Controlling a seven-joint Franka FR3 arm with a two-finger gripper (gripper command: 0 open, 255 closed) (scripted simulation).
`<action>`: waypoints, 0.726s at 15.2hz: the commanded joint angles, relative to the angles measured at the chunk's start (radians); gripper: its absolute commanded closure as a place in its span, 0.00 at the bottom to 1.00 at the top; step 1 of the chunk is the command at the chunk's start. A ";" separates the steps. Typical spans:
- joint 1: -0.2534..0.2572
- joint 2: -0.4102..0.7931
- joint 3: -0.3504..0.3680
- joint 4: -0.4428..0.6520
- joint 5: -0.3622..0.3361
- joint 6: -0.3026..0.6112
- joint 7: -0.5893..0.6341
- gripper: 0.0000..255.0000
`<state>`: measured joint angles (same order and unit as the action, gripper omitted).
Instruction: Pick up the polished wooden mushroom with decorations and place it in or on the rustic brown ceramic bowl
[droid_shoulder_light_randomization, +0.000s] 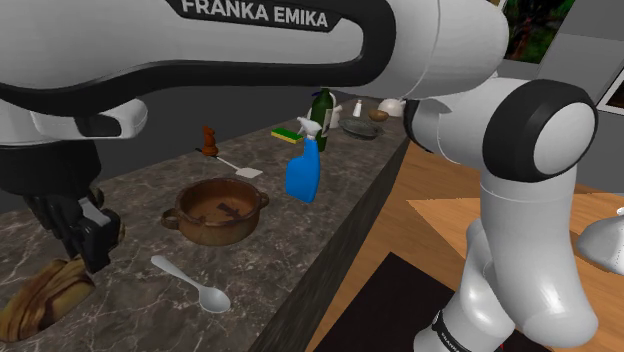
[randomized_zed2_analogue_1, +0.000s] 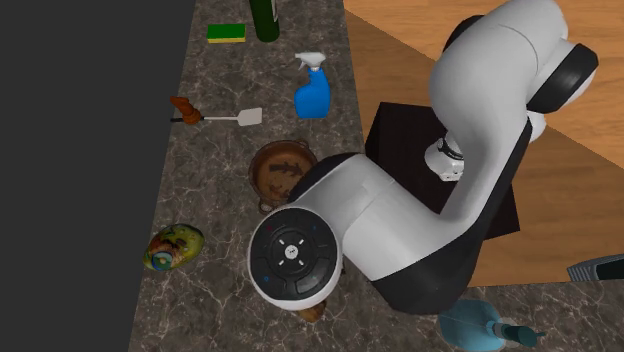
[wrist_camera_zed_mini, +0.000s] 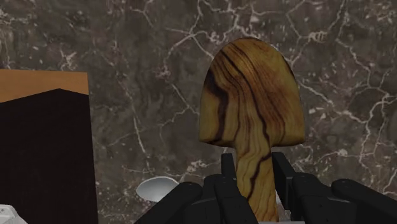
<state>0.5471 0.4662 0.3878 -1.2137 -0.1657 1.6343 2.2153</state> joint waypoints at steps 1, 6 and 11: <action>0.001 0.000 0.000 0.018 0.000 -0.019 -0.001 1.00; -0.108 -0.116 -0.017 -0.144 0.044 0.036 -0.106 1.00; -0.198 -0.199 -0.048 -0.252 0.079 0.068 -0.220 1.00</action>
<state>0.3673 0.2783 0.3476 -1.4572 -0.0922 1.7037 2.0228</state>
